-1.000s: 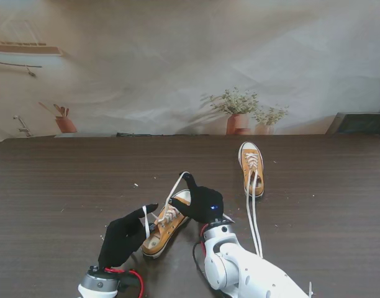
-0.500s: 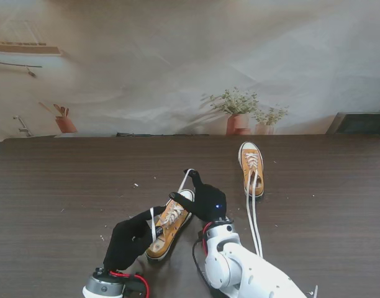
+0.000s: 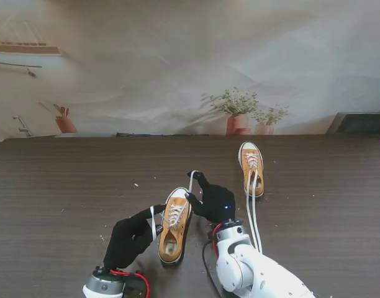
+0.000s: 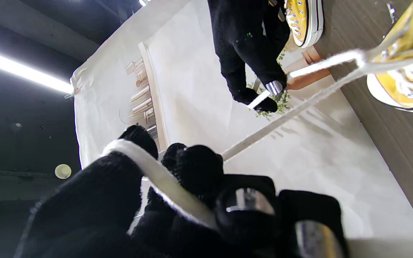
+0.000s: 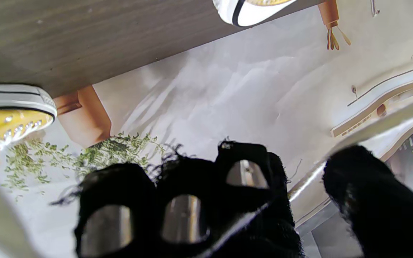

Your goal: Tie the shoelaces into a bow on the shoes

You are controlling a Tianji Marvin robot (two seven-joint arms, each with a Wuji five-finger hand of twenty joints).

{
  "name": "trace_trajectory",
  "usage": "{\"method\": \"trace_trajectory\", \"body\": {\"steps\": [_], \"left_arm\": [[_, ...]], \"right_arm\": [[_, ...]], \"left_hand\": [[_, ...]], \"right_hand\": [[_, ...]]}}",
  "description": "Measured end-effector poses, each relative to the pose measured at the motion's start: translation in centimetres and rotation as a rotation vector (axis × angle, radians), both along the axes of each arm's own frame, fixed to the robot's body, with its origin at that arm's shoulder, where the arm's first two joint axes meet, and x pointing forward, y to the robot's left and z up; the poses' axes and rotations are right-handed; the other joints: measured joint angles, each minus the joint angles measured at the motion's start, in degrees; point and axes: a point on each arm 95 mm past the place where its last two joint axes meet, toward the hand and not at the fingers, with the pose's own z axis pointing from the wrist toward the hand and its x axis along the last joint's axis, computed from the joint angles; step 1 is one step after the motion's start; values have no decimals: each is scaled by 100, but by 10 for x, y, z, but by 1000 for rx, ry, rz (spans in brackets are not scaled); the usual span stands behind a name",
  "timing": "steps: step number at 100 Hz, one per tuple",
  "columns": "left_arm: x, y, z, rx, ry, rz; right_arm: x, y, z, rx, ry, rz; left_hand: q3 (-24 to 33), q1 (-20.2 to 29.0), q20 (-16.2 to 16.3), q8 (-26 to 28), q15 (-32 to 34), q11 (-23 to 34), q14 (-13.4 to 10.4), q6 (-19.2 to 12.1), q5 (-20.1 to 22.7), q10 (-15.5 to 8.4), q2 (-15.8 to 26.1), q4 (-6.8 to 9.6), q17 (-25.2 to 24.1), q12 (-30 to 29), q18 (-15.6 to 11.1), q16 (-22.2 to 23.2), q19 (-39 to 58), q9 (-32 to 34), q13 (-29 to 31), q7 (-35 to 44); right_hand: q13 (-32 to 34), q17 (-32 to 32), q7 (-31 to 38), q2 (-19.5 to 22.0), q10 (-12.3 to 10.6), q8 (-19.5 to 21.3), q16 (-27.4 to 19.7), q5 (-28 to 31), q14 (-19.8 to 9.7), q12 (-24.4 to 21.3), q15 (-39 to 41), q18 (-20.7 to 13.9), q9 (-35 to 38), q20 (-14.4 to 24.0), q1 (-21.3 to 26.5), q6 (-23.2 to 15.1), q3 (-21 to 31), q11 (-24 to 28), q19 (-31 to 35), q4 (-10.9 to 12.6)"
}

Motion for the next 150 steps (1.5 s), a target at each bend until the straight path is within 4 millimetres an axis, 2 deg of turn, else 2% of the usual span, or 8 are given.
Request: {"method": "trace_trajectory", "body": {"steps": [31,42,57,69,87,104,130,150], "left_arm": [[3,-2,2,-1,-6,-6],[3,-3,2,-2,-6,-9],[3,-5,2,-5,-7,-12],[2,-5,4,-4,-11,-10],[0,-5,6,-4,-14,-11],[-2,-3,6,-4,-14,-10],[-3,-5,6,-19,-7,-7],[-4,-6,6,-29,-3,-5]], "right_arm": [[-2,-21,11,-88,9,93],[-3,-25,12,-81,-22,94],[0,-29,2,-17,-165,13],[11,-21,-8,-4,-164,-31],[20,-1,-13,14,-164,-51],[23,12,-11,36,-149,-61],[15,24,9,96,-137,-94],[6,30,14,173,-96,-80]], "left_hand": [[-1,2,1,0,0,0,0,0,0,0,11,0,0,0,0,0,0,1,0,0],[-4,123,1,0,0,0,0,0,0,0,21,0,0,0,0,0,0,1,0,0],[-4,123,1,0,0,0,0,0,0,0,69,0,0,0,0,0,0,1,0,0],[-4,123,1,0,0,-1,0,0,1,0,70,0,0,0,0,0,0,1,0,0],[-5,123,2,0,0,-1,0,0,65,0,71,0,0,0,0,0,0,1,0,8],[-5,123,3,0,0,-2,0,0,68,0,72,0,0,0,0,0,0,2,0,9],[-65,123,6,0,0,-2,0,1,72,0,72,0,0,0,0,0,0,7,0,9],[-65,123,9,51,0,-3,0,1,72,0,72,0,0,0,0,0,0,14,0,9]], "right_hand": [[0,0,-435,142,1,3,123,196,8,62,12,0,2,95,-590,-126,-2,0,0,957],[0,0,-491,-624,-2,3,160,359,2,71,13,-81,61,100,-380,-259,1049,0,0,1417],[40,15,-329,-1857,-62,128,582,1254,1,206,38,-145,235,210,731,-1064,1655,285,0,798],[40,17,-257,-2273,-66,209,718,1868,1,207,43,-145,239,215,1018,-1411,1524,417,0,361],[40,18,-279,-2552,-69,214,721,2331,1,207,46,-148,242,215,993,-1494,1276,447,0,82],[40,18,-355,-2569,-72,215,722,2564,0,207,46,-186,242,216,627,-1406,755,449,0,-66],[40,18,-794,-2244,-80,63,722,3191,0,201,46,-194,244,216,-263,-223,69,452,0,-147],[40,19,-1094,-1291,-81,-162,722,3257,-1,200,46,-195,244,216,-584,173,-721,452,0,-147]]}}
